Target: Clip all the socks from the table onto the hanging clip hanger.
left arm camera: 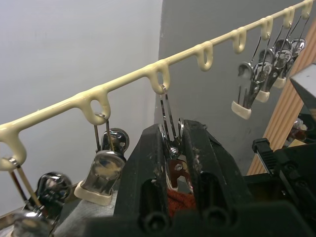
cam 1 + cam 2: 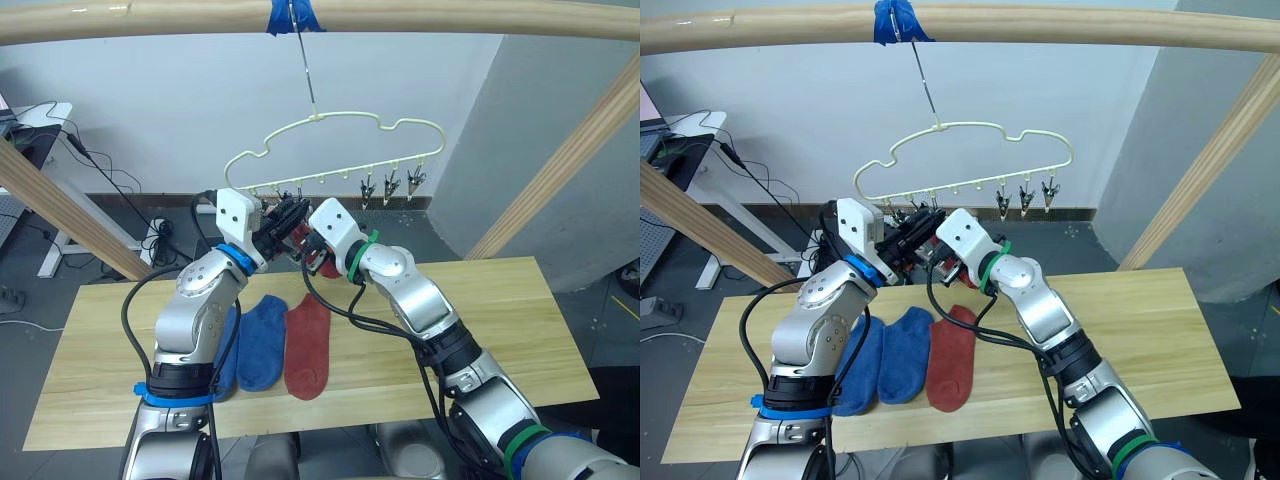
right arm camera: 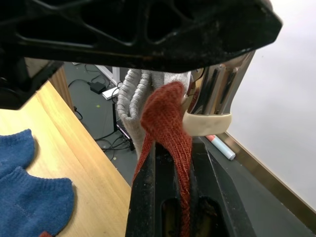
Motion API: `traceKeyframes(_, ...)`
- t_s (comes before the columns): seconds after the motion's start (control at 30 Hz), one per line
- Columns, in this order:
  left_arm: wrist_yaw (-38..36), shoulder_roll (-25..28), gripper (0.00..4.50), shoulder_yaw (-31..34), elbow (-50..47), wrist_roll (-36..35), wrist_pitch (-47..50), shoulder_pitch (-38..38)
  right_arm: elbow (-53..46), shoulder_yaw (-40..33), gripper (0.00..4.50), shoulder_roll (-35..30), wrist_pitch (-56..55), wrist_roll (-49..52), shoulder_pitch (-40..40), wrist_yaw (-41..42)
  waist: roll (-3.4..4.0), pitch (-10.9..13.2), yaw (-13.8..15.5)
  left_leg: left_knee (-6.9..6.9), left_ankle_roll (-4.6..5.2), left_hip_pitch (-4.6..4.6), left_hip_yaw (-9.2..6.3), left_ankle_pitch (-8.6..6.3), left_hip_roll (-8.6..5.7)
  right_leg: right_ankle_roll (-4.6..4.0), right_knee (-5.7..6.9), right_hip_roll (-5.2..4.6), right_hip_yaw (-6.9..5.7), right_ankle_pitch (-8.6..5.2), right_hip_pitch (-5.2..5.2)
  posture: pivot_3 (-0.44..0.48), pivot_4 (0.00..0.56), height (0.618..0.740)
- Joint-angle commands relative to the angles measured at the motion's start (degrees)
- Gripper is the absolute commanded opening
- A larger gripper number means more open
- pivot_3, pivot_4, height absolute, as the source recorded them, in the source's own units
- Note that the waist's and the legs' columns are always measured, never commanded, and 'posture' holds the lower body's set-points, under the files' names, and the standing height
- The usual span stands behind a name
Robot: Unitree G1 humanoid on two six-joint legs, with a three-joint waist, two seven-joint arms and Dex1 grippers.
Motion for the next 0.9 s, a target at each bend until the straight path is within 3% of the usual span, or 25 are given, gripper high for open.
traceKeyframes(0.03, -0.01, 0.01, 0.28, 0.17, -1.55, 0.27, -0.99, 0.26, -4.28, -1.43, 0.00, 0.87, 0.78, 1.47, 0.30, 0.10, 0.00, 0.00, 0.00, 0.00, 0.00, 0.00, 0.00, 0.00, 0.00, 0.00, 0.00, 0.00, 0.00, 0.00, 0.00, -0.265, 0.233, 0.730)
traceKeyframes(0.67, -0.05, -0.72, 0.28, 0.68, -3.74, -2.42, 0.68, 2.19, -4.32, -3.07, 0.00, 4.32, 2.17, 3.62, -0.80, -0.98, 0.00, 0.00, -0.07, -0.01, 0.00, 0.00, 0.00, 0.00, 0.01, 0.00, 0.00, 0.00, 0.00, 0.00, -0.01, -0.260, 0.240, 0.730)
traceKeyframes(0.9, -0.33, 0.21, 2.31, 0.80, -3.79, -1.57, 0.83, 2.78, -3.57, -3.04, 0.00, 4.60, 1.68, 3.65, -1.00, -0.82, 0.01, 0.00, -0.08, 0.00, 0.00, 0.00, 0.01, 0.00, 0.00, 0.00, 0.00, 0.00, 0.01, 0.00, -0.01, -0.255, 0.236, 0.730)
